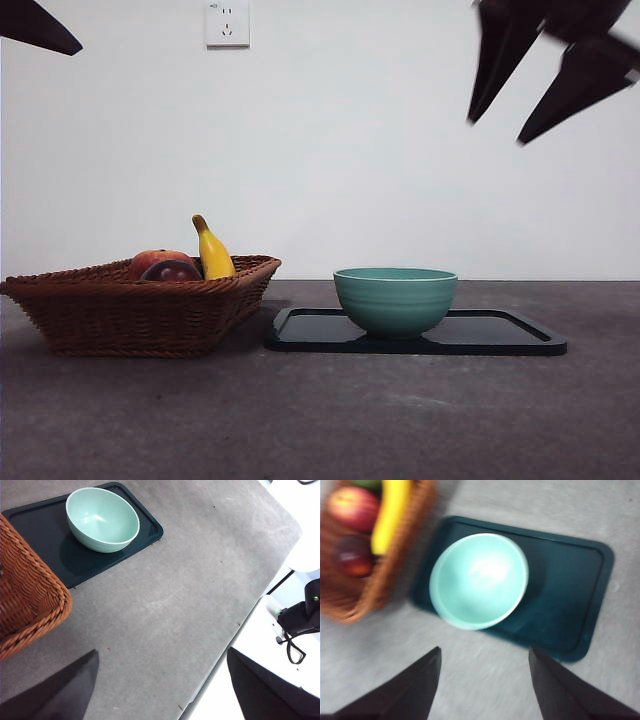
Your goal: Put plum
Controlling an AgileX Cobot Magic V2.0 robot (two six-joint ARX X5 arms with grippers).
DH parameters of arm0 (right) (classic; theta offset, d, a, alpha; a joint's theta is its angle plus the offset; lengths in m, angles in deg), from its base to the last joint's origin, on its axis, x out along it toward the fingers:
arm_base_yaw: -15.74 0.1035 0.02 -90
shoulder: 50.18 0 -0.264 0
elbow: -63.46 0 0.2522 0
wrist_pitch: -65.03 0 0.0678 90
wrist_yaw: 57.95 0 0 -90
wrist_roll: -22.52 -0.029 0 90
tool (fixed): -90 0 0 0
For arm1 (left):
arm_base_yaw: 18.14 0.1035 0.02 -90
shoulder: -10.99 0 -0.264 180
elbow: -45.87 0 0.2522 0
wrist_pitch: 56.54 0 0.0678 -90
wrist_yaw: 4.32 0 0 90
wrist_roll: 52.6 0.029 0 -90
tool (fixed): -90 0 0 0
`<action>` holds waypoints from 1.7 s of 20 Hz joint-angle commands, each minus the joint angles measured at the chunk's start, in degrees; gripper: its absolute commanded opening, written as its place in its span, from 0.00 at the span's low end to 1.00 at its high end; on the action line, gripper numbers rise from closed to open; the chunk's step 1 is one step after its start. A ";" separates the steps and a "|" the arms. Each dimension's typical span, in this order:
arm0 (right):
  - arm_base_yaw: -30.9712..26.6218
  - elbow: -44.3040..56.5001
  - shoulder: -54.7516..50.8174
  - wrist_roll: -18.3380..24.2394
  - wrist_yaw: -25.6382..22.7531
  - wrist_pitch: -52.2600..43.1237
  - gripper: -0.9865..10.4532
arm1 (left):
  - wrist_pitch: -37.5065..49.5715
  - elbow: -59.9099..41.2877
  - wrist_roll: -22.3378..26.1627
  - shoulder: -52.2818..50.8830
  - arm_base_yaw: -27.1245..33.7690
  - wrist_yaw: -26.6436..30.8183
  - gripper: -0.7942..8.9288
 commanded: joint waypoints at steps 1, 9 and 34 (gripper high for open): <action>-0.17 -4.39 7.26 1.86 -0.37 -0.11 0.33 | 0.35 0.57 1.14 0.35 -0.17 -0.33 0.50; -0.39 -8.00 21.99 2.16 -1.64 -5.70 0.33 | 0.42 0.57 1.36 0.35 -0.17 -0.33 0.50; -0.39 -8.04 28.94 1.36 -2.93 -12.61 0.10 | 0.15 0.57 1.33 0.35 -0.17 -0.33 0.50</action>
